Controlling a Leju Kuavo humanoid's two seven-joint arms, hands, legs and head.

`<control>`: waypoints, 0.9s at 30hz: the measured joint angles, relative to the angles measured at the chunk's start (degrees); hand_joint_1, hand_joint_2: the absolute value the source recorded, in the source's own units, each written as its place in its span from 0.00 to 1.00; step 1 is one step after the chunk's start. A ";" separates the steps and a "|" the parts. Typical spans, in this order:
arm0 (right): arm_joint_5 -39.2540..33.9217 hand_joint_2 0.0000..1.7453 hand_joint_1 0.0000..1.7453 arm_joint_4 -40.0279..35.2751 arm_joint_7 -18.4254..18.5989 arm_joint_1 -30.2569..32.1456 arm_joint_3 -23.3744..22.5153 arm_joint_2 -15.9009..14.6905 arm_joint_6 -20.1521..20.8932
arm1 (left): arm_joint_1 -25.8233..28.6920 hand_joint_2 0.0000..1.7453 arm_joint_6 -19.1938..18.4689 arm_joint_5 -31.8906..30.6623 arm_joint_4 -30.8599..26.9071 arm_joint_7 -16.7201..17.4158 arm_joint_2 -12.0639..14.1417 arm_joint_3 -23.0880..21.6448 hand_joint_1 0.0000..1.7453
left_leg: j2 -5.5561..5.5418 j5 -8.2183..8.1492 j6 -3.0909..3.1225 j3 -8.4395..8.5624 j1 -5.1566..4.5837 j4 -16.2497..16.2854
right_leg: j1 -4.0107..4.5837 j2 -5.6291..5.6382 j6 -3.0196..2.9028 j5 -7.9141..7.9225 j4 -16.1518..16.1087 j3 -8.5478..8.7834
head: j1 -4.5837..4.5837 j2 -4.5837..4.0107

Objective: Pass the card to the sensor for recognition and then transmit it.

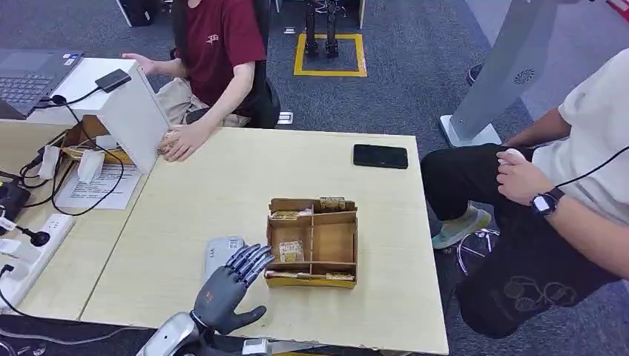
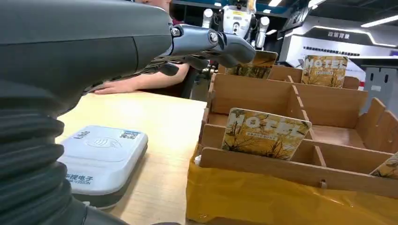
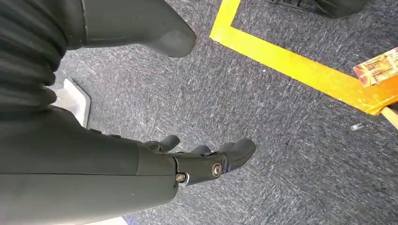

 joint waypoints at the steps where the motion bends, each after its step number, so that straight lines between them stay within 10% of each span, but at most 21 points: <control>1: 0.00 1.00 0.00 0.00 0.00 0.00 0.02 0.00 0.00 | -0.05 1.00 0.00 0.02 0.07 0.00 -0.02 0.02 0.00 | 0.00 0.00 0.00 0.00 0.00 0.00 | 0.00 0.00 0.00 0.00 0.00 0.00 | 0.00 -0.02; 27: -0.04 1.00 0.00 0.00 0.04 0.01 0.90 0.00 0.02 | -0.59 1.00 -0.15 1.49 1.57 -0.11 -0.66 0.39 0.00 | 0.00 0.00 0.00 0.00 0.00 0.00 | 0.00 0.00 0.00 0.00 0.00 0.00 | 0.00 0.00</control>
